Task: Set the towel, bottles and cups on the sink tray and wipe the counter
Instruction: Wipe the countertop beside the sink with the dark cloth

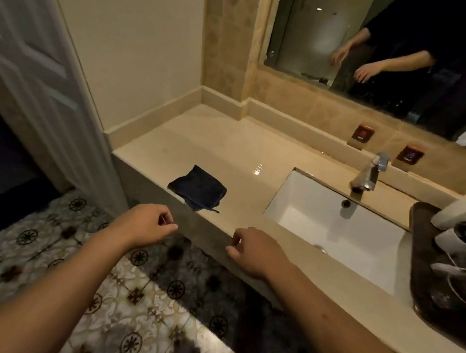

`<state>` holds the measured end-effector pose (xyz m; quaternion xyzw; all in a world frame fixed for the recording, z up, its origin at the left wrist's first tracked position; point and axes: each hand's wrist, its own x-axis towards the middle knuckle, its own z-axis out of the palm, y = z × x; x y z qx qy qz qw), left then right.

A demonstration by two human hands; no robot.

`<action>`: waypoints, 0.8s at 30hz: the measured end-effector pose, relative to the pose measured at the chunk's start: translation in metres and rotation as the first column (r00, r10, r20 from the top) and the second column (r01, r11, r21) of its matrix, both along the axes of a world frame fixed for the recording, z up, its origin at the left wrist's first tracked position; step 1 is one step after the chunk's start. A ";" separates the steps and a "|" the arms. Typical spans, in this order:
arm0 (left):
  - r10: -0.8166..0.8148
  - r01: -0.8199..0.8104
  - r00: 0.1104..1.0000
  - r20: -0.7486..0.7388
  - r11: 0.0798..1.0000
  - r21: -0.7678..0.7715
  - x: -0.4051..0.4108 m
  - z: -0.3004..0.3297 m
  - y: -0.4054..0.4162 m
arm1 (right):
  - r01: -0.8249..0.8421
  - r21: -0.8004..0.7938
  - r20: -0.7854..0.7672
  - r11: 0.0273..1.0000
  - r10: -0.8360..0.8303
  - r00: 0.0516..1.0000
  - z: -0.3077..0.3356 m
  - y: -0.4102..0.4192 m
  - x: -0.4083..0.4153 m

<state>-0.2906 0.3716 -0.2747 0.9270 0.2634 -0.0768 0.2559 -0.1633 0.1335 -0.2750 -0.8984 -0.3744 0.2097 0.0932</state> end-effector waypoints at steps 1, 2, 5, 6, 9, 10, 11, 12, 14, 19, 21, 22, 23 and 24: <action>0.005 -0.005 1.000 -0.018 1.000 -0.002 -0.005 -0.004 0.015 | -0.005 0.003 -0.002 1.000 0.005 1.000 -0.003 0.014 -0.005; 0.008 -0.008 0.999 -0.036 1.000 -0.003 -0.008 -0.008 0.028 | -0.006 0.004 -0.008 1.000 0.006 1.000 -0.006 0.027 -0.008; -0.005 0.006 0.997 -0.071 1.000 0.008 -0.005 -0.021 0.056 | -0.002 0.003 -0.024 1.000 0.002 1.000 -0.018 0.057 -0.009; -0.012 0.012 0.997 -0.074 1.000 0.009 0.000 -0.024 0.064 | 0.003 0.008 -0.023 1.000 -0.003 1.000 -0.022 0.066 -0.006; -0.028 0.028 0.996 -0.081 1.000 -0.006 0.021 -0.035 0.082 | 0.021 0.038 -0.012 0.999 -0.021 1.000 -0.034 0.091 0.013; -0.038 0.038 0.995 -0.088 0.999 -0.006 0.029 -0.038 0.088 | 0.031 0.055 -0.013 0.998 -0.030 0.999 -0.040 0.100 0.021; -0.051 0.051 0.995 -0.090 0.999 -0.003 0.037 -0.042 0.094 | 0.041 0.075 -0.016 0.996 -0.039 0.999 -0.046 0.109 0.028; -0.066 0.066 0.994 -0.089 0.998 -0.002 0.047 -0.044 0.100 | 0.048 0.094 -0.019 0.994 -0.046 0.999 -0.052 0.120 0.036; -0.099 0.099 0.991 -0.089 0.995 -0.003 0.066 -0.050 0.114 | 0.048 0.134 -0.013 0.990 -0.046 0.999 -0.067 0.142 0.051; -0.169 0.174 0.976 -0.134 0.984 0.025 0.108 -0.058 0.147 | -0.008 0.236 0.066 0.972 -0.008 0.998 -0.099 0.199 0.085; -0.192 0.198 0.969 -0.158 0.980 0.022 0.122 -0.061 0.158 | -0.058 0.209 0.080 0.976 0.042 0.996 -0.111 0.217 0.094; -0.200 0.206 0.966 -0.163 0.978 0.022 0.129 -0.063 0.163 | -0.083 0.208 0.090 0.975 0.065 0.994 -0.116 0.225 0.099; -0.210 0.217 0.964 -0.163 0.976 0.029 0.137 -0.065 0.168 | -0.107 0.212 0.097 0.972 0.088 0.991 -0.122 0.232 0.104; -0.224 0.234 0.960 -0.168 0.971 0.044 0.145 -0.066 0.173 | -0.125 0.215 0.097 0.969 0.106 0.990 -0.127 0.236 0.107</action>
